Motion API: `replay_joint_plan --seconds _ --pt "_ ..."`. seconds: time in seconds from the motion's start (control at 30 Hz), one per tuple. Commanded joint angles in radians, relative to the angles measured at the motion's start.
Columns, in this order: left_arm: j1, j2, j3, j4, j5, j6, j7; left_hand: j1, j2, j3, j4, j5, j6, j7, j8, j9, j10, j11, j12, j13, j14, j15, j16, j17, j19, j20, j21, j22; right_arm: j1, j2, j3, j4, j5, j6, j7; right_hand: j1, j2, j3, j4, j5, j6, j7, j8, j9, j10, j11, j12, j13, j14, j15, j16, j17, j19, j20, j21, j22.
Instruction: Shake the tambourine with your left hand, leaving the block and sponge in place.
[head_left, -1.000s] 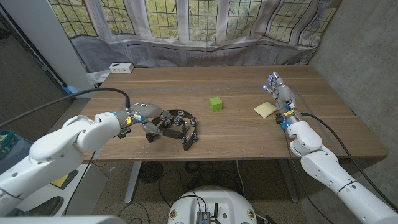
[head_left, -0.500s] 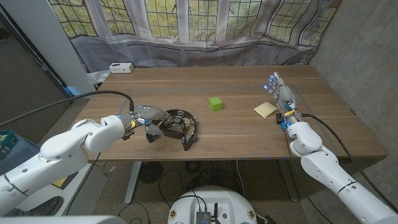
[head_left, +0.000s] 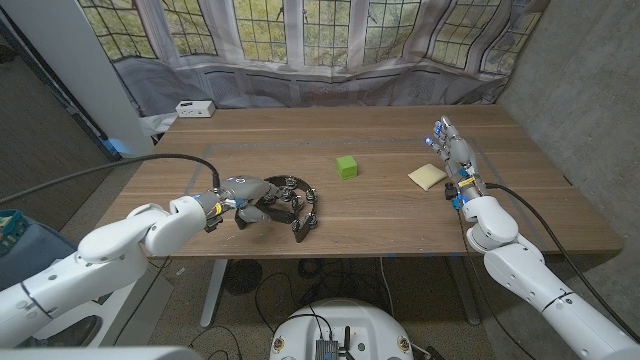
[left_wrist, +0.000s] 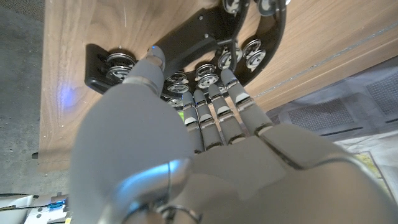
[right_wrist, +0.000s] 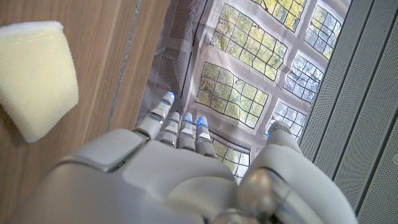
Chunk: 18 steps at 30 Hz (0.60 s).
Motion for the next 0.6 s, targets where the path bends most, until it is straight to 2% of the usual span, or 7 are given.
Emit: replay_joint_plan --seconds 0.03,0.17,0.6 --pt "-0.016 0.037 0.074 0.011 0.015 0.036 0.087 0.019 0.004 -0.002 0.002 -0.002 0.009 -0.003 0.006 0.001 0.016 -0.005 0.006 0.003 0.009 -0.037 0.003 0.002 0.000 0.005 -0.002 0.002 0.004 0.002 -0.001 0.006 0.005 0.001 0.005 -0.003 0.002 0.000 -0.006 0.004 0.003 -0.001 0.001 0.002 0.009 0.000 -0.005 0.005 0.008 0.001 -0.003 0.001 0.008 0.002 -0.001 0.003" --pt "-0.014 0.046 0.083 0.011 0.022 0.064 0.106 0.026 0.005 -0.002 0.001 -0.001 0.020 -0.003 0.009 0.001 0.022 -0.006 0.007 0.003 0.016 -0.041 0.004 0.002 0.008 0.004 0.000 0.002 0.004 0.002 -0.001 0.006 0.006 0.001 0.005 -0.003 0.002 0.000 -0.006 0.004 0.003 -0.002 0.001 0.002 0.010 -0.001 -0.004 0.005 0.007 0.002 -0.003 0.001 0.008 0.003 -0.001 0.003" --pt "-0.060 0.042 0.156 0.053 -0.001 0.051 0.168 0.049 0.009 -0.006 -0.001 -0.001 0.057 -0.002 0.016 0.001 0.051 -0.008 0.013 0.003 0.046 -0.046 0.011 0.002 0.027 0.003 0.005 0.003 0.009 -0.002 -0.003 0.008 0.004 -0.006 0.007 -0.004 0.003 0.000 -0.008 0.004 0.003 -0.002 0.001 0.002 0.011 0.000 -0.005 0.005 0.008 0.004 -0.004 0.001 0.009 0.004 -0.002 0.003"
